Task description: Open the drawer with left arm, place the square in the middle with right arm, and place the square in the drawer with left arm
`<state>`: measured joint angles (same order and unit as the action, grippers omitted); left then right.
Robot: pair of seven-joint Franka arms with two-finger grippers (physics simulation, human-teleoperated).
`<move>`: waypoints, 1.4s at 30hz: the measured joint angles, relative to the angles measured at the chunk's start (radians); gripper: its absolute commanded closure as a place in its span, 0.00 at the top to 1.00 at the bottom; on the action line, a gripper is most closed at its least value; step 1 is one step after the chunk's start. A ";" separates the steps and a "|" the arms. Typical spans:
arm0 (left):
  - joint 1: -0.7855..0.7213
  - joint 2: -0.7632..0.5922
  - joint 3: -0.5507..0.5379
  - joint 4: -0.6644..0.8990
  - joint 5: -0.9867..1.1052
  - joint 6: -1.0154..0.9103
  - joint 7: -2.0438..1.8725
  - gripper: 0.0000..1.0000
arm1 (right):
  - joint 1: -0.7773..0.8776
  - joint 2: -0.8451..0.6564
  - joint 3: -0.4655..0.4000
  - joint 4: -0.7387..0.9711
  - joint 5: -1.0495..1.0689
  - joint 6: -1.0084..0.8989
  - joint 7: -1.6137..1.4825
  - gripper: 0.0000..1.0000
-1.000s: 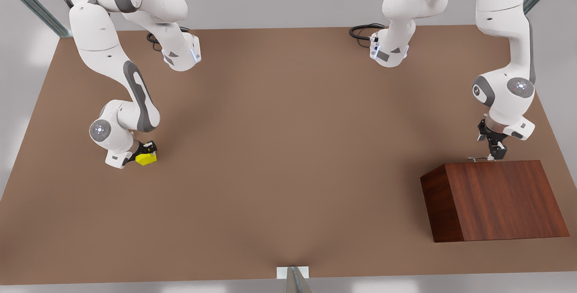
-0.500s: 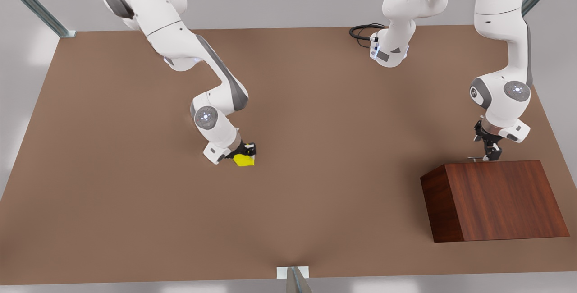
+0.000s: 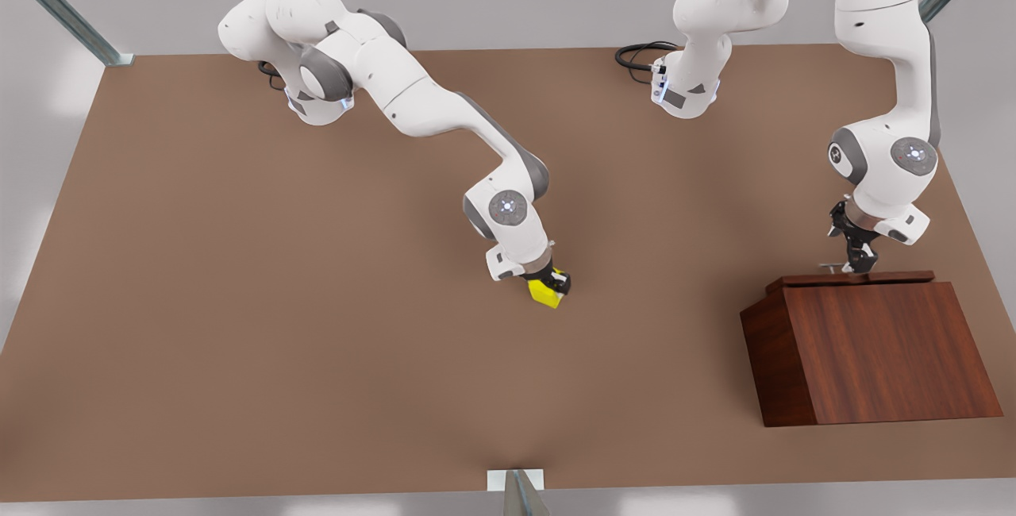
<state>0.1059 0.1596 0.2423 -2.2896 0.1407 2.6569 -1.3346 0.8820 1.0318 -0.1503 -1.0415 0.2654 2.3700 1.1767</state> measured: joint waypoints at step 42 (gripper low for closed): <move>0.002 -0.120 0.050 -0.114 0.013 -0.091 0.066 1.00 | -0.831 -0.832 0.097 -0.328 -0.268 -0.777 -1.276 1.00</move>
<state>0.1081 0.0391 0.2928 -2.4031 0.1538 2.5664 -1.2686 0.0510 0.1996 -0.0531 -1.3694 -0.0028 1.5928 -0.0997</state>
